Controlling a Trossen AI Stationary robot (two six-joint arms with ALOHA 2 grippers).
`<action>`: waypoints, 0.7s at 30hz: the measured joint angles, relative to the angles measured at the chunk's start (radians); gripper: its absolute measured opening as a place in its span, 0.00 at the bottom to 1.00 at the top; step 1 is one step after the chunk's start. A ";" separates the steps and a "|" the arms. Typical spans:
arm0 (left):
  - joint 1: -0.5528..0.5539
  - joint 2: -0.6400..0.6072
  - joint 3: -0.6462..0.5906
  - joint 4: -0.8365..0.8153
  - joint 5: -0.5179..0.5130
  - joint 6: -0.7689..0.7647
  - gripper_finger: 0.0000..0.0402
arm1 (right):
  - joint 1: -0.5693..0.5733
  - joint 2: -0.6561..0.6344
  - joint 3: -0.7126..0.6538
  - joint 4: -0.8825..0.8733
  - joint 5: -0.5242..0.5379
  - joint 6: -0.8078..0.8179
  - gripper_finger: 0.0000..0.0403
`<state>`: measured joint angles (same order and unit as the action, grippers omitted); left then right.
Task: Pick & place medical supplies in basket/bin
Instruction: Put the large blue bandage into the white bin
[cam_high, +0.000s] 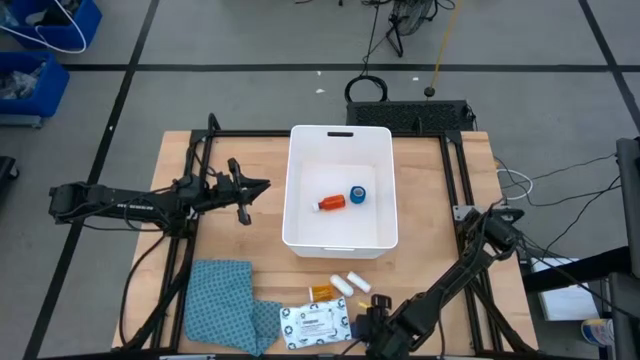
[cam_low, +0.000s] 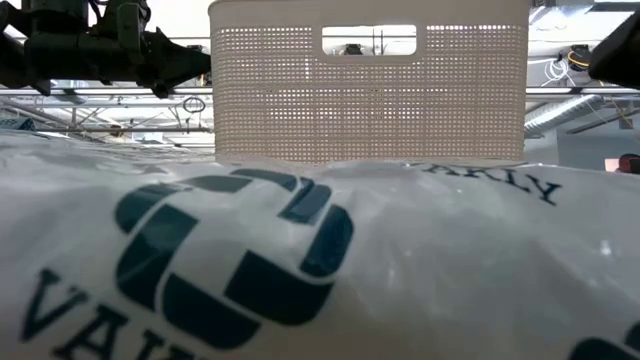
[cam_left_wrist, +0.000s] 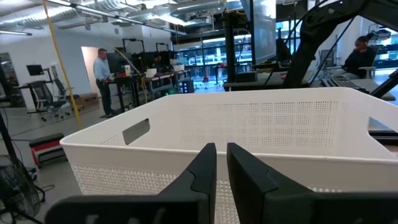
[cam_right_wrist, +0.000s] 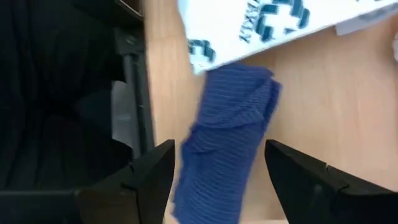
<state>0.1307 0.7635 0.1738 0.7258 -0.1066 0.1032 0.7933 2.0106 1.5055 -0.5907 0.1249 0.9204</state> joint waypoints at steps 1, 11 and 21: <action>0.000 0.000 0.000 0.000 0.000 0.000 0.11 | 0.000 0.002 0.000 -0.001 0.000 0.003 0.60; 0.000 0.000 0.000 0.000 0.000 0.000 0.11 | 0.000 0.051 0.000 0.018 -0.048 -0.010 0.60; 0.000 0.000 0.000 0.000 0.000 0.000 0.11 | -0.014 0.051 0.000 0.015 -0.073 -0.026 0.36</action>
<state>0.1303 0.7639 0.1738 0.7254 -0.1062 0.1033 0.7788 2.0613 1.5053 -0.5760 0.0517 0.8948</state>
